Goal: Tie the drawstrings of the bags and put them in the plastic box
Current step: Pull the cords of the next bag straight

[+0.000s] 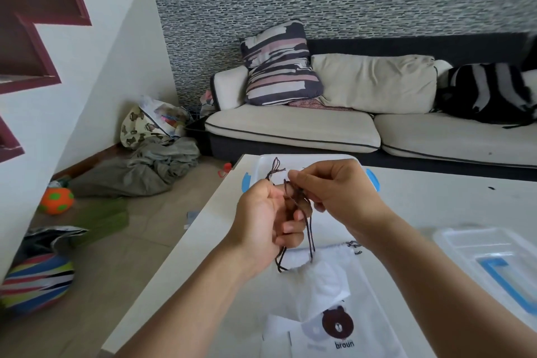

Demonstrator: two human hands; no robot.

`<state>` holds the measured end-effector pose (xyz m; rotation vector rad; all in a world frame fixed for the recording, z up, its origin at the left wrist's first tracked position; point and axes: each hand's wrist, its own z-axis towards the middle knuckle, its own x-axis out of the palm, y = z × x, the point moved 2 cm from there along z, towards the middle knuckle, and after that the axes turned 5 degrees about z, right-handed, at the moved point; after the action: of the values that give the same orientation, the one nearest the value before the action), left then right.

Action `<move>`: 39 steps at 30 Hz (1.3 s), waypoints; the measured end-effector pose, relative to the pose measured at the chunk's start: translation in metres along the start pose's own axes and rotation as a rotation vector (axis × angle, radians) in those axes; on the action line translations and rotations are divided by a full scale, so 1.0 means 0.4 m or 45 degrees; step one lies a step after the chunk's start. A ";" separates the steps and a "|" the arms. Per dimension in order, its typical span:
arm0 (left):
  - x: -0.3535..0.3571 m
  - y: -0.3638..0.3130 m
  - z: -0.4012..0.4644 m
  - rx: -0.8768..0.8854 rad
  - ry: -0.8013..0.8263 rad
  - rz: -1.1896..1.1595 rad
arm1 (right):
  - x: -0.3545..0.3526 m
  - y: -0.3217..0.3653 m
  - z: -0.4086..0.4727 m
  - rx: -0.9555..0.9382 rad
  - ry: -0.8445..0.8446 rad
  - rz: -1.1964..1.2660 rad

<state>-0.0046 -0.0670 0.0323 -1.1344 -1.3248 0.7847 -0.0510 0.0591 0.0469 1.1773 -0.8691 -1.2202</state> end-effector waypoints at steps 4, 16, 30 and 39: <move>0.013 0.013 0.009 -0.076 -0.133 -0.075 | -0.003 -0.001 -0.001 -0.032 -0.229 -0.152; -0.003 0.015 0.025 -0.169 -0.260 -0.296 | -0.009 -0.006 -0.008 -0.143 -0.395 -0.356; -0.042 -0.015 0.035 -0.024 -0.307 -0.237 | 0.010 0.040 -0.056 0.513 0.347 0.068; -0.114 -0.041 0.033 0.646 -0.524 0.723 | -0.011 0.004 -0.039 0.593 0.306 -0.211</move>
<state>-0.0264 -0.1120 0.0312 -0.9630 -1.0266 1.7374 -0.0365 0.0664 0.0456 1.7615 -0.9119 -1.0034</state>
